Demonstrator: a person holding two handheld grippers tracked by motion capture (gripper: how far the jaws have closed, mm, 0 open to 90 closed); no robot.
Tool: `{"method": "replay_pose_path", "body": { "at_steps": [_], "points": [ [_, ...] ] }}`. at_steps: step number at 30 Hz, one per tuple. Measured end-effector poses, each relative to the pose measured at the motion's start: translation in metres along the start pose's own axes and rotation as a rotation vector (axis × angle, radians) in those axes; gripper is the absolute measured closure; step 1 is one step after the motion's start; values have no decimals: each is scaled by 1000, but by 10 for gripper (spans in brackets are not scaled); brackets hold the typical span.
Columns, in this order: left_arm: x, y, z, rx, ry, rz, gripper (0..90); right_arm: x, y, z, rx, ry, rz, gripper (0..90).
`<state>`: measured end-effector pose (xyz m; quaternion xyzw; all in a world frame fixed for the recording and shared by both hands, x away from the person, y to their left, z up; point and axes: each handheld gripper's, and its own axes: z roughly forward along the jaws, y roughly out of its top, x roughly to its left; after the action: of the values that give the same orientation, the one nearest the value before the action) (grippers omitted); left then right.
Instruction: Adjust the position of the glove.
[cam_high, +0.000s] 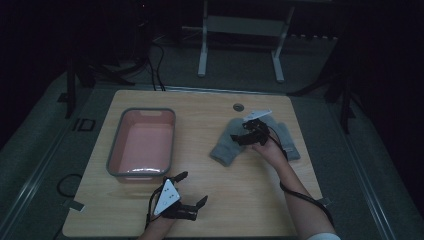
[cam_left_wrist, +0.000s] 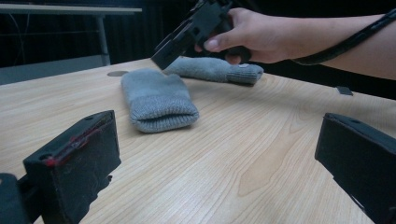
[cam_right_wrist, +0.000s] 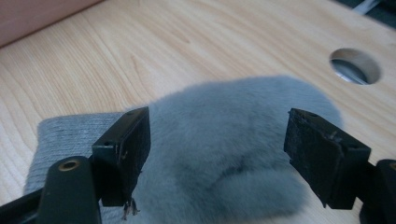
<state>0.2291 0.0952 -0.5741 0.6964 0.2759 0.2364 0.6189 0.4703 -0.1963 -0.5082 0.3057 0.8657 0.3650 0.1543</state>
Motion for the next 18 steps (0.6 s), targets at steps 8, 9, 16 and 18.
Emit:
{"method": "replay_pose_path", "body": {
  "at_steps": [8, 9, 16, 18],
  "points": [
    [0, 0, 0, 2, -5, 2, 2, 2, -5, 28, 99, -5, -26, 293],
    [0, 0, 0, 1, -5, 3, 2, 1, -8, 31, 108, 2, -21, 308],
    [0, 0, 0, -1, -2, -3, 2, -9, -16, 35, 101, 55, 31, 575],
    [0, 0, 0, -1, -1, -3, 2, -8, -16, 34, 105, 60, 21, 670]
  ]
}}
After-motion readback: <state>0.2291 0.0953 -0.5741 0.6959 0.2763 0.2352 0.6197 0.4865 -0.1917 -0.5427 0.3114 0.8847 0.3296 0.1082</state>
